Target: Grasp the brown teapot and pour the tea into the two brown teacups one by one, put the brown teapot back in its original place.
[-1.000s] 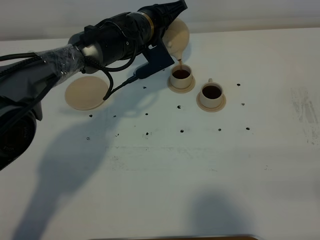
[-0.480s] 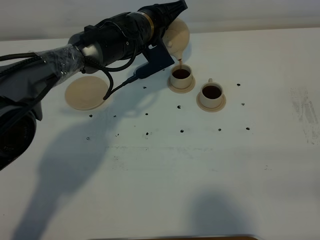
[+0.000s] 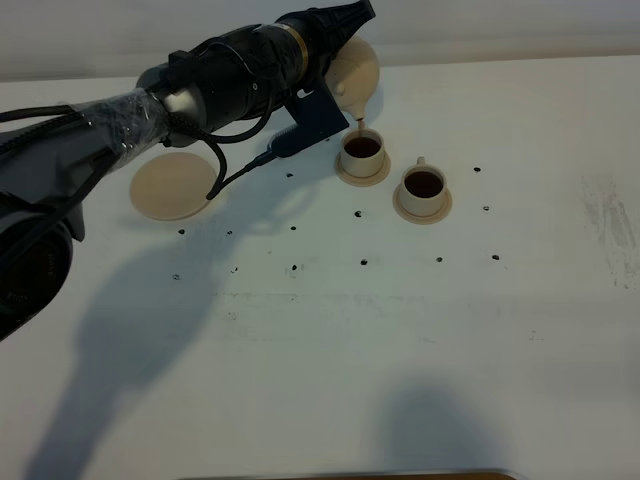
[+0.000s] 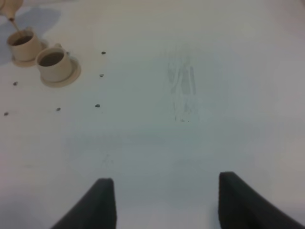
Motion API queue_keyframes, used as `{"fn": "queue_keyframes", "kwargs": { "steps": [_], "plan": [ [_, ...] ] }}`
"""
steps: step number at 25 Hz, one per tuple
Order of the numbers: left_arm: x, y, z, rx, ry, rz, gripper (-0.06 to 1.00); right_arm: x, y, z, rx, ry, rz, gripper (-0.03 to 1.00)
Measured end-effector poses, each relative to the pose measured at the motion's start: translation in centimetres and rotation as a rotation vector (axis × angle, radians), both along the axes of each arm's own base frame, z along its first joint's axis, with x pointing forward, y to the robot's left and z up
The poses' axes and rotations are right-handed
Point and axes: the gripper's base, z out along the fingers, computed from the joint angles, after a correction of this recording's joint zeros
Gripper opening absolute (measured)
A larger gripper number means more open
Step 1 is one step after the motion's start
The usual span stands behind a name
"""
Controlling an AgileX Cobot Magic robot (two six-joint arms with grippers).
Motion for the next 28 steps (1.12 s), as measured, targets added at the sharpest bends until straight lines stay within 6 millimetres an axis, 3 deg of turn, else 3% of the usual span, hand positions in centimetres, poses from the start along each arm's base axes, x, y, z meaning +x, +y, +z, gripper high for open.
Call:
{"fn": "queue_keyframes", "kwargs": {
  "steps": [9, 18, 28],
  "plan": [
    [0.0, 0.0, -0.1, 0.000, 0.003, 0.001, 0.08, 0.0, 0.0, 0.0, 0.000, 0.000, 0.000, 0.49],
    [-0.7, 0.7, -1.7, -0.077, 0.132, 0.123, 0.08, 0.0, 0.0, 0.0, 0.000, 0.000, 0.000, 0.49],
    [-1.5, 2.3, 2.1, -0.280, 0.206, 0.313, 0.08, 0.0, 0.0, 0.0, 0.001, 0.000, 0.000, 0.49]
  ]
}}
